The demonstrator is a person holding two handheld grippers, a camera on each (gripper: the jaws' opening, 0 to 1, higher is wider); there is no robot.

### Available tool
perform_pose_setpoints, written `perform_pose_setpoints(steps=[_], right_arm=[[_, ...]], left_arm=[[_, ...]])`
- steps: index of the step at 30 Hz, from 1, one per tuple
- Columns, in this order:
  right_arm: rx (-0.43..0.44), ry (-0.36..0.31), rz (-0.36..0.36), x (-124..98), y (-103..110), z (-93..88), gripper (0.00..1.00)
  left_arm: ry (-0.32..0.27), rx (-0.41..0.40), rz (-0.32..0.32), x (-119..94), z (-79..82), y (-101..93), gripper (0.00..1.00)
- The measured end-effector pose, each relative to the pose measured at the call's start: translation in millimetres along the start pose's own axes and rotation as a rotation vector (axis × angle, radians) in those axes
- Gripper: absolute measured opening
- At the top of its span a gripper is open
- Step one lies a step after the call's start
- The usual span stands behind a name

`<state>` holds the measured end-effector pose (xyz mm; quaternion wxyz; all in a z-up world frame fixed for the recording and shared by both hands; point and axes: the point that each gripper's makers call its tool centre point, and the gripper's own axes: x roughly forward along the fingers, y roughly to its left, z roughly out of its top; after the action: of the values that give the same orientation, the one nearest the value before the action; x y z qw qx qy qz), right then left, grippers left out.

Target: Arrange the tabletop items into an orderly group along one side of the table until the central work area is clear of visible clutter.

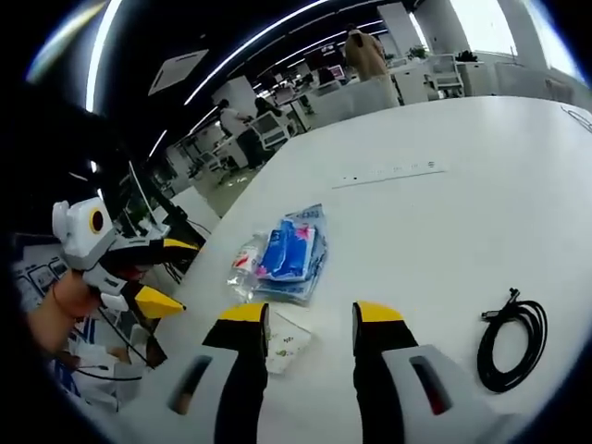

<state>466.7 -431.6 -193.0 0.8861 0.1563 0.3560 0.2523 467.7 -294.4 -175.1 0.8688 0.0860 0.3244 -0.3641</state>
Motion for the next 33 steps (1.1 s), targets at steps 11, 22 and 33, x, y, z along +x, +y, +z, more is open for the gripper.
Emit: perform_pose_setpoints(steps=[11,22,33], right_arm=[[-0.009,0.017,0.036,25.5,23.1,1.2,0.33],[-0.078,0.051,0.071,56.3,27.7,28.7,0.33],[-0.191,0.106,0.131,97.8,28.9,53.2,0.33]], left_arm=[[0.018,0.007,0.039,-19.5,-10.0,36.5,0.62],[0.01,-0.026,0.052,-20.9,-10.1,48.0,0.62],[0.006,-0.072,0.073,-15.5,-12.5,67.2,0.63]])
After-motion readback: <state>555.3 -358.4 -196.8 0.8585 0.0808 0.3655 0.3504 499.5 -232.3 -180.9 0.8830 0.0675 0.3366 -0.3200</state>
